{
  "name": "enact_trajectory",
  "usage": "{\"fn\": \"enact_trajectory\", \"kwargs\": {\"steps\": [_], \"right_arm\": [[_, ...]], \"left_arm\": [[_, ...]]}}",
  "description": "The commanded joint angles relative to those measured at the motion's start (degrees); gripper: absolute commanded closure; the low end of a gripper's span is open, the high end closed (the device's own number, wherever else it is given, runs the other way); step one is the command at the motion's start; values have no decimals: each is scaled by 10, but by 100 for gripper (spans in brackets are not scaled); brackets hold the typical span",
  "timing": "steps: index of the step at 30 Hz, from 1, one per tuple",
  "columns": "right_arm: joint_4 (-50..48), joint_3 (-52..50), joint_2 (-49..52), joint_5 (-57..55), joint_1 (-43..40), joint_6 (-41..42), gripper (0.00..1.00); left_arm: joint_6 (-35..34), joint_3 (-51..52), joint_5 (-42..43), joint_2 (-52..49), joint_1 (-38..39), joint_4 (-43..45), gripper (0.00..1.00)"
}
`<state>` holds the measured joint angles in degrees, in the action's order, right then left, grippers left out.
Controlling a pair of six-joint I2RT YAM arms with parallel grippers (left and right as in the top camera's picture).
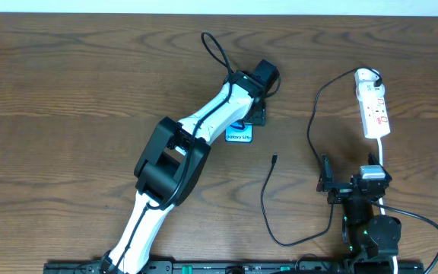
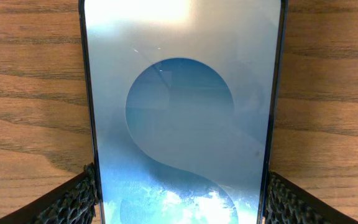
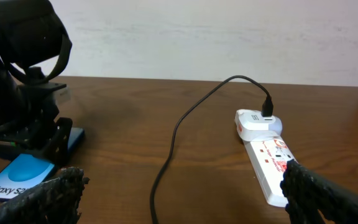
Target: Plug charger to phone and switch on socket
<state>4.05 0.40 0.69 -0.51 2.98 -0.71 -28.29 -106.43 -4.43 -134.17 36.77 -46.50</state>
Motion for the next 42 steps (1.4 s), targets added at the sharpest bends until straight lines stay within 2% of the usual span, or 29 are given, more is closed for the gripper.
{"fn": "enact_trajectory", "kwargs": {"steps": [1, 30, 42], "right_arm": [[2, -1, -3, -4, 4, -6, 1], [2, -1, -3, -4, 4, -6, 1], [2, -1, -3, -4, 4, -7, 1]], "left_arm": [[6, 9, -12, -30, -1, -12, 18], [6, 8, -12, 23, -2, -21, 18], [6, 8, 0, 63, -2, -96, 18]]}}
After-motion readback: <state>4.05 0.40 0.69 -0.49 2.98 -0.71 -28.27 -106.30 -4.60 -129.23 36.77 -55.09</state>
